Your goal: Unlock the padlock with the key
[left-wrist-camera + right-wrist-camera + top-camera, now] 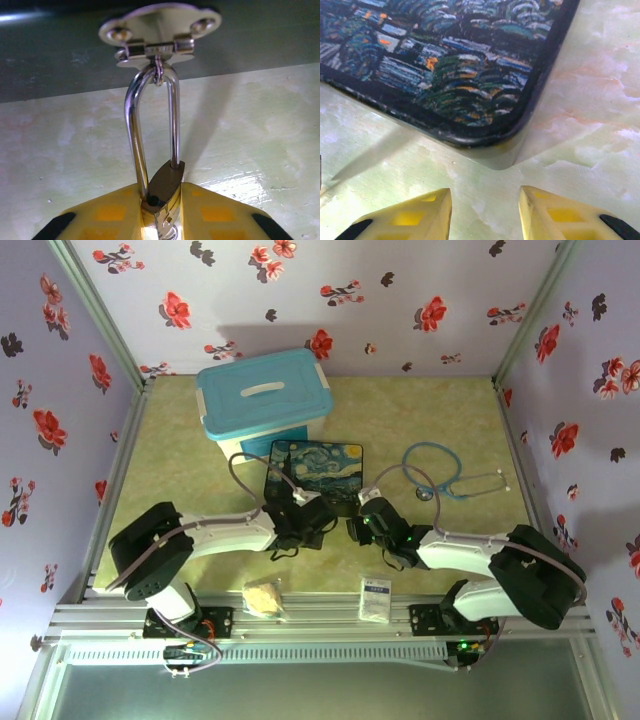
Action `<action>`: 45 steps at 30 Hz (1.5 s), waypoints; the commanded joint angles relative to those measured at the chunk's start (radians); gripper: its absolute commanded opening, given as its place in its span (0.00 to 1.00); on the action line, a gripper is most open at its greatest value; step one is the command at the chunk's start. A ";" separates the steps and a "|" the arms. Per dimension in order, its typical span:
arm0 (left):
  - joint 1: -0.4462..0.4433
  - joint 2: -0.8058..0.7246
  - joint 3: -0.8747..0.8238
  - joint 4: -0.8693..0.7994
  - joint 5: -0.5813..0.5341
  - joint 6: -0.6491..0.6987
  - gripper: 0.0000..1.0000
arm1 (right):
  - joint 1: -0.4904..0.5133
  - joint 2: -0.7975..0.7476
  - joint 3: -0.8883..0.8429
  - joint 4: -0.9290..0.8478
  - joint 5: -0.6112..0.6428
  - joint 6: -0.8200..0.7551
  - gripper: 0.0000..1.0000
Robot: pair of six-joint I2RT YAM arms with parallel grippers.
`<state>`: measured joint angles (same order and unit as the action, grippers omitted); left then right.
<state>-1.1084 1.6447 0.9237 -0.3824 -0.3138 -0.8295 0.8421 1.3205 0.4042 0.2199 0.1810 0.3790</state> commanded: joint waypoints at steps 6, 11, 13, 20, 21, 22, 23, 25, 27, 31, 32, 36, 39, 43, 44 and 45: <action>-0.067 0.091 0.112 -0.170 -0.121 0.024 0.23 | -0.005 -0.001 -0.019 0.043 0.029 0.025 0.41; -0.082 0.101 0.127 -0.168 -0.123 0.013 0.28 | -0.006 0.002 -0.027 0.052 0.032 0.027 0.41; -0.085 0.098 0.128 -0.159 -0.123 0.013 0.31 | -0.006 0.000 -0.027 0.048 0.033 0.027 0.40; -0.124 0.118 0.164 -0.153 -0.145 0.009 0.24 | -0.005 -0.002 -0.037 0.048 0.040 0.025 0.40; -0.124 0.125 0.166 -0.148 -0.143 0.006 0.24 | -0.006 0.000 -0.038 0.051 0.041 0.026 0.40; -0.124 0.132 0.170 -0.152 -0.141 0.002 0.23 | -0.006 0.001 -0.040 0.053 0.045 0.026 0.40; -0.126 0.135 0.171 -0.153 -0.142 0.002 0.24 | -0.005 0.003 -0.040 0.051 0.048 0.026 0.40; -0.124 0.123 0.163 -0.148 -0.148 0.002 0.28 | -0.006 0.002 -0.043 0.047 0.053 0.027 0.40; -0.122 0.084 0.136 -0.120 -0.151 0.002 0.35 | -0.010 -0.002 -0.046 0.048 0.048 0.035 0.39; -0.102 -0.077 -0.018 0.113 -0.060 0.047 0.46 | -0.025 -0.038 -0.080 0.125 -0.051 0.053 0.40; -0.093 -0.114 -0.066 0.178 -0.024 0.053 0.50 | -0.025 -0.049 -0.088 0.138 -0.064 0.056 0.41; -0.023 -0.183 -0.214 0.398 0.140 0.080 0.56 | -0.030 -0.101 -0.113 0.154 -0.085 0.061 0.42; 0.012 -0.172 -0.259 0.482 0.214 0.146 0.57 | -0.036 -0.113 -0.123 0.148 -0.091 0.058 0.42; 0.042 -0.151 -0.302 0.589 0.283 0.218 0.56 | -0.039 -0.120 -0.131 0.145 -0.094 0.058 0.41; 0.049 -0.149 -0.316 0.614 0.283 0.220 0.55 | -0.038 -0.122 -0.132 0.146 -0.094 0.058 0.41; 0.058 -0.152 -0.335 0.649 0.282 0.215 0.55 | -0.039 -0.124 -0.133 0.145 -0.092 0.057 0.41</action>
<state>-1.0687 1.4876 0.6209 0.1196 -0.0875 -0.6731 0.8097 1.2106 0.2905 0.3447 0.0975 0.4240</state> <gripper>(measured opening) 0.552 0.415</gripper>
